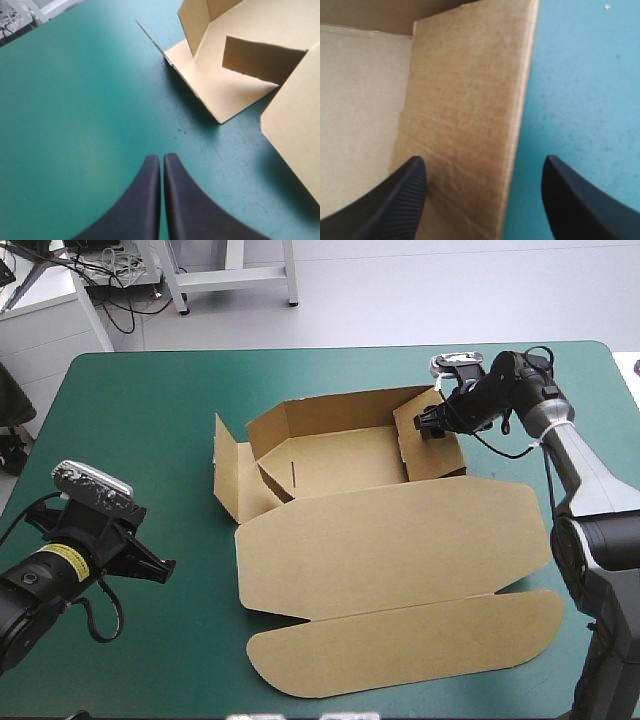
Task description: Fold the box
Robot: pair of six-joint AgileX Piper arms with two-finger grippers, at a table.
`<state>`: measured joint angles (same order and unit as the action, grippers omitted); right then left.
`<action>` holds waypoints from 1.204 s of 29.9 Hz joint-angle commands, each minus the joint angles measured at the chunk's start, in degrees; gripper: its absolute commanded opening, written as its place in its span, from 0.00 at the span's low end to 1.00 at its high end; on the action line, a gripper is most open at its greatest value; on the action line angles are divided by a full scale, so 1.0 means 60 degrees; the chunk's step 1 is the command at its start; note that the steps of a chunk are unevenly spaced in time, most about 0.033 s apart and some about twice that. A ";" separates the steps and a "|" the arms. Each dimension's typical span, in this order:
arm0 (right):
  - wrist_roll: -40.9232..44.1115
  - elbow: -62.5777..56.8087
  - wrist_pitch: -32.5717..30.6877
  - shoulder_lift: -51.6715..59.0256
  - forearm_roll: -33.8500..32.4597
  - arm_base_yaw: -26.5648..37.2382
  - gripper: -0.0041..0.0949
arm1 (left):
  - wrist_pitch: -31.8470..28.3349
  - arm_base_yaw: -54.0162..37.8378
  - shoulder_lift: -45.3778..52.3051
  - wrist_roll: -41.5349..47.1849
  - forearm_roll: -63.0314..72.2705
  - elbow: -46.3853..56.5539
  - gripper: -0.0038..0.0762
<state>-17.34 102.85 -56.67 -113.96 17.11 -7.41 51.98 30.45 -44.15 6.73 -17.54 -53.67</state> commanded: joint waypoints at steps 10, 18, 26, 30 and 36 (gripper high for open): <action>-0.0117 0.0309 0.0344 0.0286 0.0250 0.0065 0.22 | -0.0760 -0.0016 0.0047 0.0100 -0.0092 -0.0227 0.06; 0.0030 0.0309 0.0107 0.0365 0.0455 0.0204 0.02 | -0.0760 -0.0016 0.0047 0.0100 -0.0205 -0.0227 0.06; -0.1071 0.0309 -0.1643 0.1340 0.0827 0.1068 0.02 | -0.0760 -0.0016 0.0047 0.0630 -0.0706 -0.0227 0.06; -0.1338 0.0309 -0.2534 0.2049 0.1548 0.1907 0.02 | -0.0760 -0.0016 0.0047 0.2067 -0.1473 -0.0227 0.06; -0.1341 0.0309 -0.2534 0.3371 0.1916 0.2864 0.02 | -0.0462 -0.0016 0.0047 0.4341 -0.3612 -0.0227 0.06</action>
<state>-24.74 102.79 -70.36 -100.30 24.73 7.83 51.04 30.45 -44.15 28.05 -32.69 -53.61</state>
